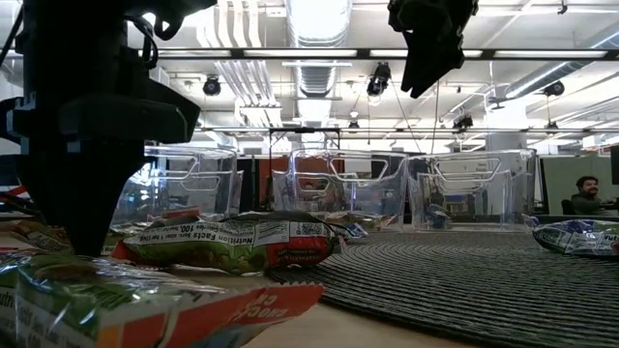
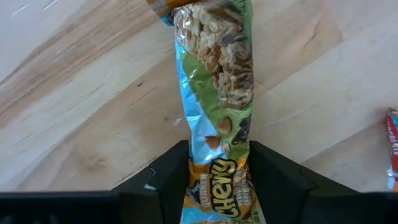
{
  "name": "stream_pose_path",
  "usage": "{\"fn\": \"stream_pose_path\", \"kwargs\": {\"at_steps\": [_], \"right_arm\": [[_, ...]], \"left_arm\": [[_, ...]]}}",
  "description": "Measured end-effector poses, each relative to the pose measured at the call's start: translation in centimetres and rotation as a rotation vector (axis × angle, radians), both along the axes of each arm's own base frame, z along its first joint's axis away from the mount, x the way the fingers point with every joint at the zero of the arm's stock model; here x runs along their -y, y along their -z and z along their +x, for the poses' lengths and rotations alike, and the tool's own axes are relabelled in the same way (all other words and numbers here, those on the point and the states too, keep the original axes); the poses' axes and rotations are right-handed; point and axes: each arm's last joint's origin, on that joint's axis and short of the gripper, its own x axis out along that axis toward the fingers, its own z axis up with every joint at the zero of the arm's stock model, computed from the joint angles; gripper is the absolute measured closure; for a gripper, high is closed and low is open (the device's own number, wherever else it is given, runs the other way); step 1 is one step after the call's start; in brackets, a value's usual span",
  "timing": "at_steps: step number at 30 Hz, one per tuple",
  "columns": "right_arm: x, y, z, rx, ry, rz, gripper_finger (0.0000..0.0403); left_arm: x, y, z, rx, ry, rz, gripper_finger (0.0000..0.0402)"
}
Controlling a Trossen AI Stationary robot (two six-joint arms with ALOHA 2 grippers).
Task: Pick and place Granola Bars by type
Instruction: Put the middle yellow granola bar into the middle transparent bin
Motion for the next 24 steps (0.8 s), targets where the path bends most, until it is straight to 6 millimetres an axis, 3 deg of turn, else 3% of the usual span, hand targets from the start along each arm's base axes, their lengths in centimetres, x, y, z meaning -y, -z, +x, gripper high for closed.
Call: {"fn": "stream_pose_path", "kwargs": {"at_steps": [9, 16, 20, 24], "right_arm": [[0.0, 0.0, 0.0, -0.010, -0.027, -0.014, 0.0159], [0.0, -0.2, -0.2, -0.009, -0.044, -0.014, 0.0158], [-0.1, -0.2, -0.2, -0.009, -0.047, -0.010, 0.0159], [-0.1, -0.3, -0.4, -0.003, -0.044, -0.010, 0.0159]], "left_arm": [[0.0, -1.6, 0.5, 0.107, 0.052, 0.049, 0.0323], [-1.0, -8.0, 0.1, 0.354, 0.031, 0.112, 0.0334], [-3.4, -11.8, 0.3, 0.521, -0.006, 0.163, 0.0334], [-8.0, -13.8, 2.4, 0.679, -0.076, 0.185, 0.0335]]}}
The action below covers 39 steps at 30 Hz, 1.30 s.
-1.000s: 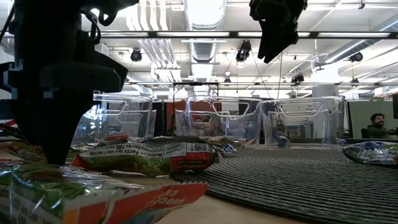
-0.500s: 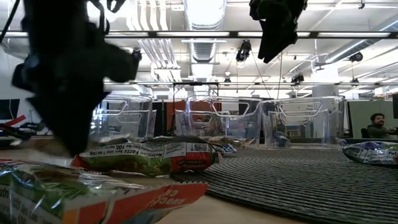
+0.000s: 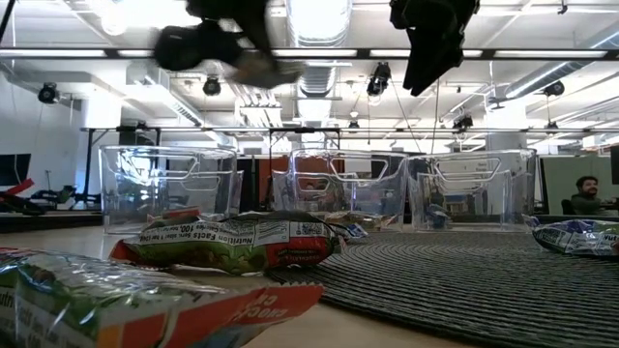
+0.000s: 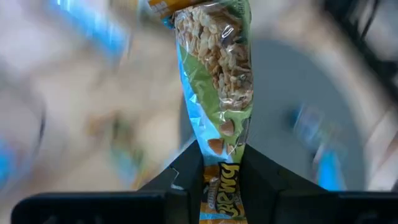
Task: Pick and place Granola Bars by type
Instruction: Put the middle yellow granola bar into the middle transparent bin, then put the right blue granola bar into the right transparent bin
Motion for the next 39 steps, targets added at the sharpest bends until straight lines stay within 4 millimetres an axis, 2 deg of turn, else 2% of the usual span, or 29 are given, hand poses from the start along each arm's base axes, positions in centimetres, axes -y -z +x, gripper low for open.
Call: {"fn": "stream_pose_path", "kwargs": {"at_steps": [5, 9, 12, 15, 19, 21, 26, 28, 33, 39], "right_arm": [[-0.2, -1.4, -1.4, 0.066, 0.032, -0.009, 0.0161], [-0.4, -3.0, -3.4, 0.134, 0.081, -0.019, 0.0163], [-0.5, -3.6, -4.6, 0.155, 0.114, -0.001, 0.0163], [-0.6, -3.5, -5.2, 0.140, 0.122, 0.005, 0.0163], [-0.6, -3.1, -5.4, 0.125, 0.123, 0.006, 0.0160], [-0.6, -2.7, -5.3, 0.110, 0.120, 0.005, 0.0158], [-0.7, -1.3, -5.3, 0.058, 0.101, 0.015, 0.0156], [-0.8, -0.7, -5.4, 0.027, 0.063, 0.040, 0.0158], [-1.5, 1.6, -5.5, -0.041, 0.022, 0.142, 0.0165], [-4.3, 3.6, -4.8, -0.032, -0.111, 0.134, 0.0167]], "left_arm": [[-7.0, -1.6, 2.4, 0.197, -0.148, -0.005, 0.0335], [-11.7, -1.2, 2.8, 0.214, -0.240, -0.037, 0.0335], [-13.8, 0.1, 3.3, 0.182, -0.264, -0.097, 0.0335], [-14.5, 1.6, 4.1, 0.136, -0.254, -0.102, 0.0333], [-14.6, 3.2, 5.5, 0.109, -0.195, -0.089, 0.0305], [-14.6, 3.3, 6.0, 0.117, -0.176, -0.100, 0.0282], [-14.5, 2.0, 6.3, 0.114, -0.129, -0.092, 0.0228], [-13.7, 0.8, 6.0, 0.105, -0.064, -0.060, 0.0219], [-9.1, -2.8, 4.3, 0.155, 0.232, 0.016, 0.0216], [-3.3, -4.6, 1.3, 0.142, 0.430, 0.072, 0.0216]]}}
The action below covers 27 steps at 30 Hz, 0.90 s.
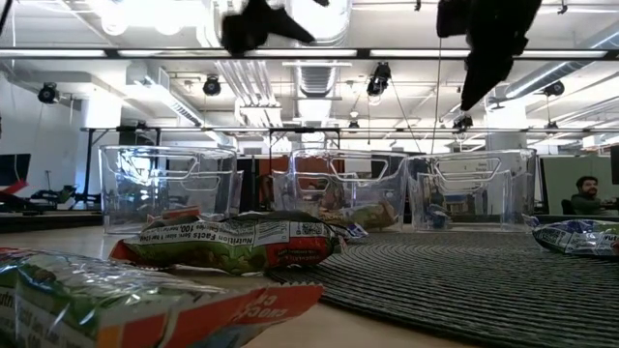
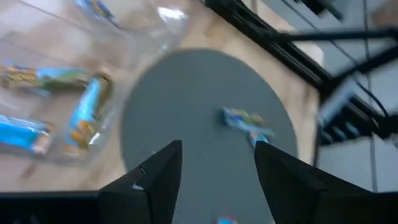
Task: Pick and place Granola Bars by type
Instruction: Put the right blue granola bar into the right transparent bin
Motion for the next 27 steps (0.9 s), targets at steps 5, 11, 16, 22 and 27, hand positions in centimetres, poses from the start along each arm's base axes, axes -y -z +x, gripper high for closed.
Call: {"fn": "stream_pose_path", "kwargs": {"at_steps": [5, 11, 16, 22, 27], "right_arm": [[-2.5, 1.1, 0.4, 0.032, -0.087, 0.034, 0.0170], [-4.9, 3.0, 0.6, 0.002, -0.019, 0.158, 0.0170], [-7.3, 5.2, 1.0, -0.063, 0.092, 0.231, 0.0170], [-10.5, 7.7, 1.6, -0.168, 0.202, 0.278, 0.0170], [-12.8, 9.7, 2.5, -0.214, 0.248, 0.371, 0.0170]], "left_arm": [[3.7, -0.6, -2.0, -0.022, 0.041, -0.002, 0.0216], [6.7, -0.5, -3.2, -0.044, 0.077, -0.019, 0.0216], [8.4, -0.2, -3.6, -0.047, 0.098, -0.012, 0.0215], [9.3, -0.2, -4.1, -0.027, 0.071, 0.033, 0.0215], [9.7, -0.2, -4.3, -0.026, 0.078, 0.040, 0.0215]]}}
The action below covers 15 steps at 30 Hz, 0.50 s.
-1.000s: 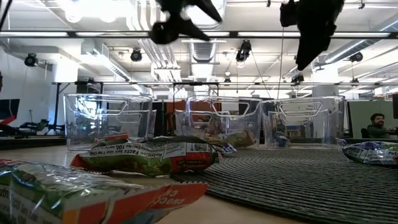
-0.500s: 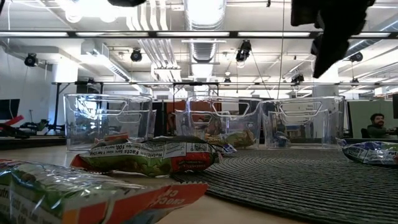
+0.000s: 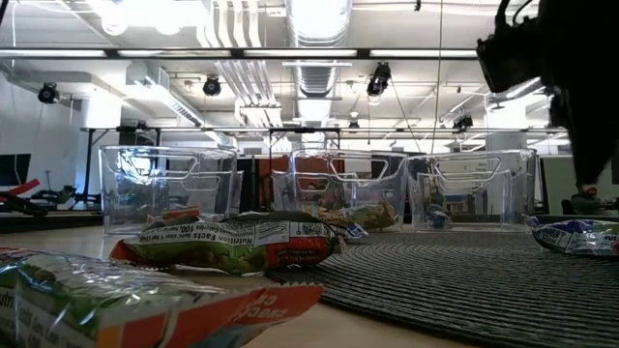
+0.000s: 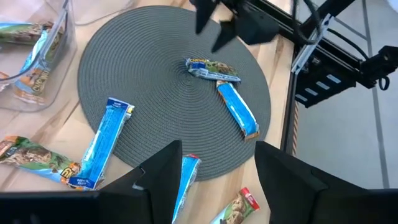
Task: Pick and place Granola Bars by type
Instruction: Put the right blue granola bar into the right transparent bin
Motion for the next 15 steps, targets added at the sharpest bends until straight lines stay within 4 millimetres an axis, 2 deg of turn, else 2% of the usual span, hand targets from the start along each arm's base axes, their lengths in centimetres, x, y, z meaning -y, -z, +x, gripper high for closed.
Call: {"fn": "stream_pose_path", "kwargs": {"at_steps": [5, 11, 15], "right_arm": [[-1.6, 1.7, 1.0, -0.001, 0.065, 0.078, 0.0170], [-1.9, 4.0, 1.7, -0.056, 0.172, 0.054, 0.0172], [-2.0, 5.1, 1.9, -0.087, 0.209, 0.030, 0.0188]], "left_arm": [[0.3, 0.0, -0.2, -0.004, 0.014, 0.007, 0.0215], [0.6, 0.1, -0.5, -0.017, 0.030, 0.019, 0.0215], [0.7, 0.2, -0.6, -0.020, 0.046, 0.034, 0.0215]]}}
